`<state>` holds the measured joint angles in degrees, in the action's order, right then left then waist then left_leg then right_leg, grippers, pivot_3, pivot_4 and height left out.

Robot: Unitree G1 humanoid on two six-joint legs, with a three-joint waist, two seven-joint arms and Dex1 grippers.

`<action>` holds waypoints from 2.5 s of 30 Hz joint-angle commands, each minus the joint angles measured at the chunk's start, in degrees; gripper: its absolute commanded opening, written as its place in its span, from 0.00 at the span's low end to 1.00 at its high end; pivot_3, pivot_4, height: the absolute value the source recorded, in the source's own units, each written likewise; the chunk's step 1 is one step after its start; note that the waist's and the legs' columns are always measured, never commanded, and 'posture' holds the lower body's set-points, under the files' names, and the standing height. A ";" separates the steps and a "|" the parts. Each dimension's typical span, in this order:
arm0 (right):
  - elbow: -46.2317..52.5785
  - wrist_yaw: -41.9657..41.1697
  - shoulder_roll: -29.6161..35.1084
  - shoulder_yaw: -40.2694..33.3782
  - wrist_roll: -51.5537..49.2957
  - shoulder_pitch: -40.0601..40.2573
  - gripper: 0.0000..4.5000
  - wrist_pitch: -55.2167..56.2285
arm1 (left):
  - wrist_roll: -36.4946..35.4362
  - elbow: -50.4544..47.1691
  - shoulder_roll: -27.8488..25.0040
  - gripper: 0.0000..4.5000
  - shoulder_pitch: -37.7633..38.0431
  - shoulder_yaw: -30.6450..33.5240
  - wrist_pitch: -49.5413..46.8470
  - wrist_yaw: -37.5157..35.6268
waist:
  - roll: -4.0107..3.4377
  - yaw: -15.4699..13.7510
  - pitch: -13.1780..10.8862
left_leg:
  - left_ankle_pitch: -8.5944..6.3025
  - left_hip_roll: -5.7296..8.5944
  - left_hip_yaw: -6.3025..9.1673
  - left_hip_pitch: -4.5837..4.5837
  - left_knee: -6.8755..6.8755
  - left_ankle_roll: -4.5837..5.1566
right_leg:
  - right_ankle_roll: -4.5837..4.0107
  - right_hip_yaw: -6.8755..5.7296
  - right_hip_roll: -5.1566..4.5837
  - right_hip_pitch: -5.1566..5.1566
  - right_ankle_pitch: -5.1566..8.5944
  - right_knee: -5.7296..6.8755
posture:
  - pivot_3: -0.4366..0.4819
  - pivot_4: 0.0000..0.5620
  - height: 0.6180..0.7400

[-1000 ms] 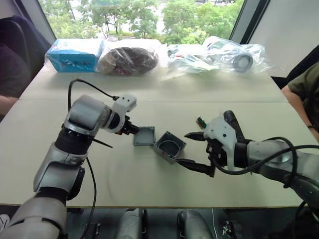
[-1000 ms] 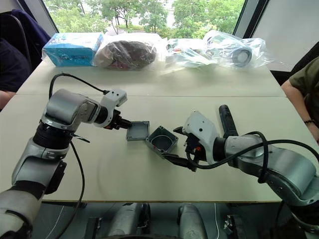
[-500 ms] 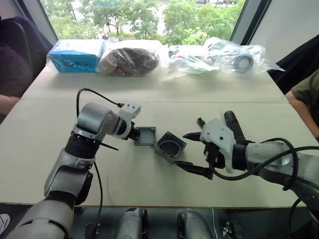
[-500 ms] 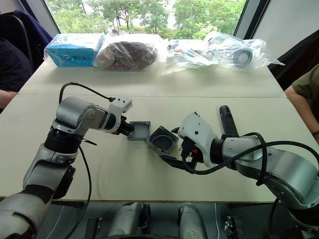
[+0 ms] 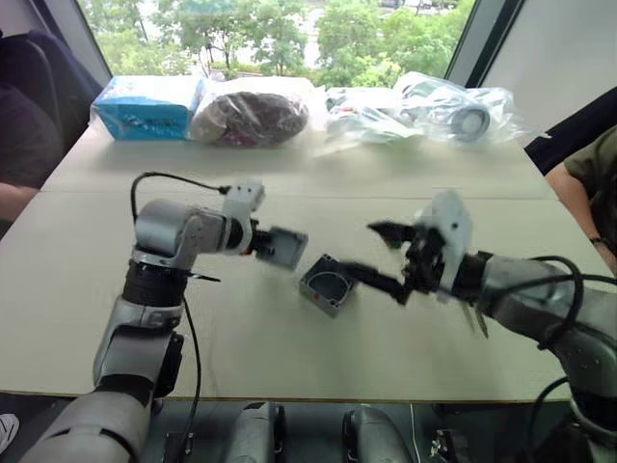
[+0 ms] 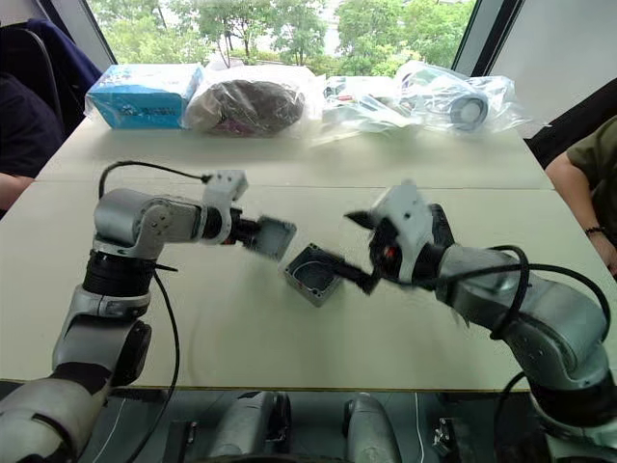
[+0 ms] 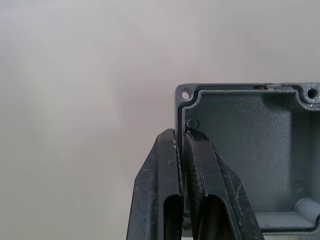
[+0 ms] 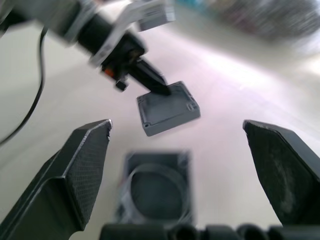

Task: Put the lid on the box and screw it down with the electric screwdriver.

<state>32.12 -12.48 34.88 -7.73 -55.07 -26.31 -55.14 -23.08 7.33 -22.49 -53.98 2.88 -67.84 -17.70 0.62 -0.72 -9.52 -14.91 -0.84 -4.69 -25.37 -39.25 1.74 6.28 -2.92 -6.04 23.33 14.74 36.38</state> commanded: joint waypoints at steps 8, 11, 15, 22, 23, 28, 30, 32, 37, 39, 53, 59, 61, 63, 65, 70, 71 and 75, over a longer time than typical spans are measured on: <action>-11.65 17.92 -16.29 -4.55 -7.78 -13.02 1.00 -4.80 | 0.38 -5.04 4.34 0.01 -0.88 0.25 17.13 -3.40 | -0.07 0.01 0.03 | 0.02 0.01 -0.08 -0.04 0.10 -0.04 | 0.01 0.01 0.00 0.02 0.00 -0.05 | 0.48 0.27 1.00; -11.76 18.86 -16.52 -4.51 -8.86 -13.16 1.00 -5.97 | -0.19 -7.03 5.16 0.01 0.16 -0.17 17.76 -4.31 | -0.07 0.07 0.03 | 0.02 0.00 -0.07 -0.04 0.10 -0.04 | 0.01 0.01 0.02 0.03 0.00 -0.05 | 0.48 0.27 1.00; -11.85 19.87 -16.88 -5.20 -11.06 -12.98 1.00 -6.81 | -0.30 -8.28 5.89 0.01 0.51 -0.53 18.16 -5.01 | -0.07 0.10 0.03 | 0.02 0.00 -0.07 -0.04 0.10 -0.03 | 0.01 0.01 0.02 0.03 0.00 -0.06 | 0.48 0.27 1.00; -12.73 21.84 -16.98 -6.81 -15.07 -12.53 1.00 -6.80 | -2.43 -11.19 7.06 0.01 1.12 -0.35 18.27 -7.48 | -0.07 0.14 0.02 | 0.01 0.00 -0.07 -0.04 0.10 -0.02 | 0.01 0.02 0.02 0.03 0.00 -0.05 | 0.48 0.27 1.00; -12.78 21.81 -16.72 -6.85 -15.26 -12.47 1.00 -6.77 | -2.73 -11.30 7.17 0.01 1.14 -0.18 18.18 -7.52 | -0.07 0.15 0.02 | 0.01 -0.01 -0.07 -0.04 0.10 -0.02 | 0.01 0.02 0.02 0.04 0.00 -0.06 | 0.48 0.27 1.00; -12.98 22.23 -16.97 -7.11 -16.30 -12.21 0.87 -6.19 | -3.25 -11.08 7.28 0.00 0.85 0.24 18.15 -7.73 | -0.07 0.16 0.02 | 0.01 -0.01 -0.06 -0.04 0.11 -0.01 | 0.01 0.02 0.03 0.04 0.00 -0.06 | 0.48 0.27 1.00; -12.81 22.04 -16.95 -7.11 -16.51 -12.08 0.77 -5.77 | -3.33 -10.61 7.08 0.00 0.75 0.26 18.34 -7.73 | -0.07 0.16 0.02 | 0.01 -0.01 -0.06 -0.04 0.11 -0.01 | 0.01 0.02 0.03 0.04 0.00 -0.06 | 0.48 0.27 1.00; -12.75 22.15 -17.02 -7.29 -16.89 -11.92 0.60 -5.45 | -3.42 -10.32 6.96 0.00 0.66 0.29 18.52 -7.85 | -0.07 0.15 0.02 | 0.01 -0.01 -0.06 -0.04 0.11 -0.01 | 0.01 0.02 0.03 0.04 0.00 -0.06 | 0.48 0.27 1.00; -12.35 22.25 -16.68 -7.31 -17.85 -11.26 0.18 -5.05 | -3.69 -10.29 7.23 0.00 0.56 0.38 18.46 -7.87 | -0.08 0.15 0.02 | 0.00 -0.01 -0.06 -0.04 0.11 0.00 | 0.01 0.02 0.03 0.04 0.00 -0.06 | 0.48 0.27 1.00; -12.22 22.45 -16.58 -7.31 -18.32 -11.10 0.03 -4.90 | -3.76 -10.16 7.20 0.00 0.53 0.46 18.44 -7.96 | -0.08 0.14 0.02 | 0.00 -0.01 -0.06 -0.04 0.11 0.00 | 0.01 0.02 0.03 0.04 0.00 -0.07 | 0.48 0.27 1.00; -10.86 21.67 -15.13 -6.50 -18.00 -9.82 0.03 -4.03 | -10.74 -13.75 1.24 0.91 1.74 3.70 11.24 -13.28 | -0.09 0.45 0.01 | -0.01 -0.03 -0.06 -0.04 0.12 0.01 | 0.01 0.02 0.05 0.06 0.00 -0.07 | 0.48 0.27 1.00; 1.31 5.32 1.33 5.48 6.46 -3.29 0.03 8.13 | -16.50 -11.41 -4.44 0.98 1.56 9.36 5.22 -15.45 | -0.16 0.01 -0.03 | -0.01 -0.04 -0.06 -0.05 0.16 0.02 | 0.00 0.03 0.06 0.08 0.01 -0.10 | 0.48 0.27 1.00; 4.28 -1.08 9.46 11.75 19.55 2.21 0.03 17.67 | -17.20 -10.18 -5.32 0.87 1.53 9.80 4.74 -16.20 | -0.11 -0.09 -0.03 | -0.17 0.04 -0.03 -0.07 0.14 0.29 | 0.02 0.02 0.03 0.05 0.02 -0.19 | 0.48 0.27 1.00; 4.14 -4.14 13.79 15.03 30.56 7.29 0.03 28.20 | -17.10 -9.63 -5.80 0.73 1.75 8.81 4.82 -17.10 | 0.02 0.16 -0.04 | -0.17 0.05 -0.04 -0.03 0.12 0.29 | 0.04 0.03 0.04 -0.01 0.03 -0.25 | 0.48 0.27 1.00; 2.60 -6.39 18.12 18.80 44.23 12.80 0.03 41.62 | -17.06 -9.60 -5.35 0.55 2.30 7.20 4.95 -18.09 | 0.01 0.17 -0.05 | -0.03 0.04 -0.05 -0.02 0.12 0.04 | 0.05 0.03 0.06 -0.02 0.02 -0.24 | 0.48 0.27 1.00; -6.02 -3.26 20.52 23.70 69.26 15.86 0.03 63.61 | -15.56 -10.02 -3.55 0.12 3.88 1.72 6.83 -19.87 | 0.02 0.18 -0.05 | 0.05 0.00 -0.06 0.00 0.12 -0.09 | 0.06 0.04 0.07 -0.01 0.03 -0.21 | 0.48 0.27 1.00; -7.44 -1.46 20.19 24.35 74.35 16.16 0.03 67.08 | -15.35 -10.20 -3.14 0.02 4.22 0.60 6.99 -20.18 | 0.02 0.16 -0.05 | 0.06 0.00 -0.06 0.00 0.12 -0.12 | 0.06 0.04 0.07 0.01 0.03 -0.20 | 0.48 0.27 1.00; -9.17 5.37 16.47 24.26 87.01 19.57 0.03 73.26 | -14.63 -11.05 -2.84 0.00 5.19 -3.75 7.32 -22.31 | 0.02 0.06 -0.06 | 0.15 -0.05 -0.03 0.00 0.13 -0.26 | 0.05 0.03 0.10 0.01 0.04 -0.18 | 0.48 0.27 1.00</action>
<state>21.93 -10.76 52.78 17.13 27.22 -7.67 14.81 -37.95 -1.26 -24.86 -48.94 0.59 -61.78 -38.51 0.64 -0.66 -9.58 -14.74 -0.90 -4.70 -25.37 -39.11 1.44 6.33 -2.91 -5.92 23.33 14.78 36.20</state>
